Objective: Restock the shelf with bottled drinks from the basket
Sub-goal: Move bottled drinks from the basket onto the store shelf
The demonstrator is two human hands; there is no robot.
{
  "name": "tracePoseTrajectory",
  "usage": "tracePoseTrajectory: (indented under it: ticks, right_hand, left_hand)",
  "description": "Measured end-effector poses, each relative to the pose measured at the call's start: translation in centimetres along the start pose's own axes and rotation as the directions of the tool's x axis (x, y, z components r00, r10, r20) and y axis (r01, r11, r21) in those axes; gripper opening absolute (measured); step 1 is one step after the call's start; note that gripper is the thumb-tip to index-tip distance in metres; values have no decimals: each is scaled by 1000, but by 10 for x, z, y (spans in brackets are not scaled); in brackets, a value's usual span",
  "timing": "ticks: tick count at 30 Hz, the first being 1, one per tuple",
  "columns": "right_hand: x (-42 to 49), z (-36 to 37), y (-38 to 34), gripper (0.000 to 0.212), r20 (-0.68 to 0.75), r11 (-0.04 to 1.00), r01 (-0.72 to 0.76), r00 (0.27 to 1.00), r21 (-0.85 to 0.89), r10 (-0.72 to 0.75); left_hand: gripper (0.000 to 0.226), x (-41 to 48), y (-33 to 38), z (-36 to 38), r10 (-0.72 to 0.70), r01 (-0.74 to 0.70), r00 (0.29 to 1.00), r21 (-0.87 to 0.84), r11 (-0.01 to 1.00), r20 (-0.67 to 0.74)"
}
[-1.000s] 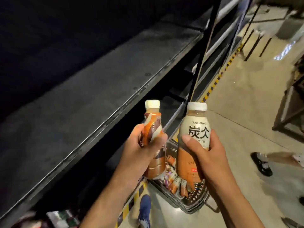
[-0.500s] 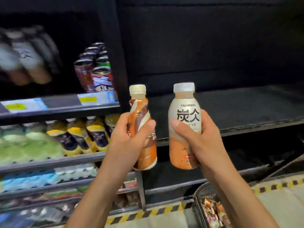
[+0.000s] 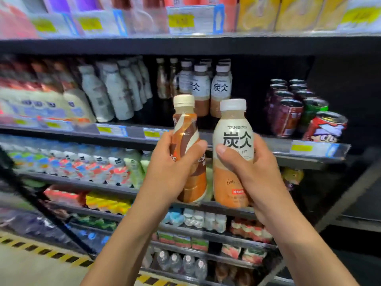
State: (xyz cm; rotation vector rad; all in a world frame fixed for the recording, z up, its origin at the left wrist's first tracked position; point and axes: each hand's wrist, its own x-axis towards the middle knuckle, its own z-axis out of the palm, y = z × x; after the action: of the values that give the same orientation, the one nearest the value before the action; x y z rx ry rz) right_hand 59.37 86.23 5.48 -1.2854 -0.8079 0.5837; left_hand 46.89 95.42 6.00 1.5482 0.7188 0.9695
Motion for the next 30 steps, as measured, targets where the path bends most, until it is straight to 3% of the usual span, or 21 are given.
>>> tracePoseTrajectory:
  ticks: [7,19,26,30]
  right_hand:
    - [46,76,-7,38,18,999,34,999,-33,-34]
    - [131,112,5,34,-28,999,21,999,-43,-23]
    - [173,126,10,30,-94,1000,6,996,-27,-9]
    - [206,138,20,45,-232,995,39,971,-87,-58]
  left_hand:
    - [28,59,4,-72,12,-13,1000,-44,999,-19]
    - [35,152,-7,-98,-23,28,998,-86,996,60]
    - [39,207,-12,-99,-56,56,997,16,998,46]
    - [29,243,-19,-93,-136,137,991,121,983,-21]
